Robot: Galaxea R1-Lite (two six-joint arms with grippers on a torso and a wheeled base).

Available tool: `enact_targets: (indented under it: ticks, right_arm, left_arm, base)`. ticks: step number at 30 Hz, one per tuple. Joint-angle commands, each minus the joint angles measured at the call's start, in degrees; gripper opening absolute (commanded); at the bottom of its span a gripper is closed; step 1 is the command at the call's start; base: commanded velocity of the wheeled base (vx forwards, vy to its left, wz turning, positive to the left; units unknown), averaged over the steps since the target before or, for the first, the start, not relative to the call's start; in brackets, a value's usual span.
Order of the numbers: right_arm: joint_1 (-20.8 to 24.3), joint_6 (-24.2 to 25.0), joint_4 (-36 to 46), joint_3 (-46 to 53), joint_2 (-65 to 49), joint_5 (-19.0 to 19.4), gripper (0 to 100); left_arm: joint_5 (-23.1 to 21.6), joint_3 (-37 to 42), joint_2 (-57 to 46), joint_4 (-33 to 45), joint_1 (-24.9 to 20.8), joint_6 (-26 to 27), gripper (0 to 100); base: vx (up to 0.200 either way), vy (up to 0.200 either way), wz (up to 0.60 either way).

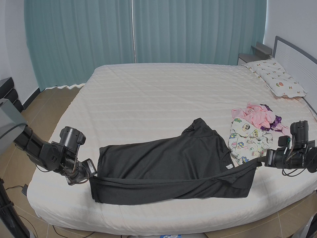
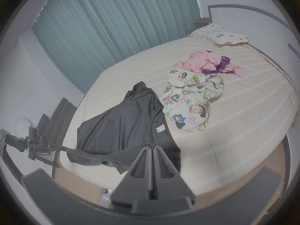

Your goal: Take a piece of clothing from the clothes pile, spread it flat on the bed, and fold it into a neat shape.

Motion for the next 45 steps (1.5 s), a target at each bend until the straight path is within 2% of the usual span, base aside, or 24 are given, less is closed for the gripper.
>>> enact_targets:
  ticks: [1, 4, 9, 13, 23, 32, 37, 38, 45]
  right_arm:
    - [1.49, 0.51, -4.72, -3.63, 9.94, -0.22, 0]
    - [2.20, 0.51, -6.65, -3.98, 11.61, -0.75, 0]
    - [4.04, 1.57, -12.63, -5.47, 16.89, -3.39, 0]
    - [5.62, 3.15, -16.32, -6.44, 19.52, -5.32, 0]
    - [7.21, 5.70, -17.02, -5.21, 18.91, -5.76, 0]
    - [6.77, 5.52, -15.53, 2.97, 13.72, -5.23, 0]
    - [5.98, 4.47, -14.91, 6.66, 16.71, -5.14, 0]
    - [5.80, 4.12, -14.30, 7.01, 17.85, -5.14, 100]
    - [5.62, 3.94, -15.44, 7.62, 20.75, -5.06, 100]
  left_arm:
    - [2.02, -5.72, 8.05, -0.12, 0.17, -0.31, 0]
    - [2.19, -7.12, 9.45, -0.12, 0.43, -0.40, 0]
    - [5.18, -10.64, 14.29, -0.21, 0.79, -0.57, 0]
    - [5.18, -12.57, 15.69, -0.21, 0.79, -0.66, 0]
    - [5.10, -15.47, 18.24, -0.12, 0.70, -0.75, 0]
    - [4.83, -16.09, 19.30, 0.23, 0.70, -1.37, 0]
    - [4.74, -15.91, 19.30, 0.41, 0.70, -1.37, 0]
    - [4.66, -15.82, 19.30, 0.41, 0.70, -1.37, 0]
    - [4.22, -15.73, 19.21, 0.41, 0.70, -1.37, 0]
  base:
    - [0.000, 0.000, 0.00]
    - [0.000, 0.000, 0.00]
    - [0.000, 0.000, 0.00]
    - [0.000, 0.000, 0.00]
    - [0.000, 0.000, 0.00]
    - [0.000, 0.000, 0.00]
    - [0.000, 0.000, 0.00]
    - [0.000, 0.000, 0.00]
    - [0.000, 0.000, 0.00]
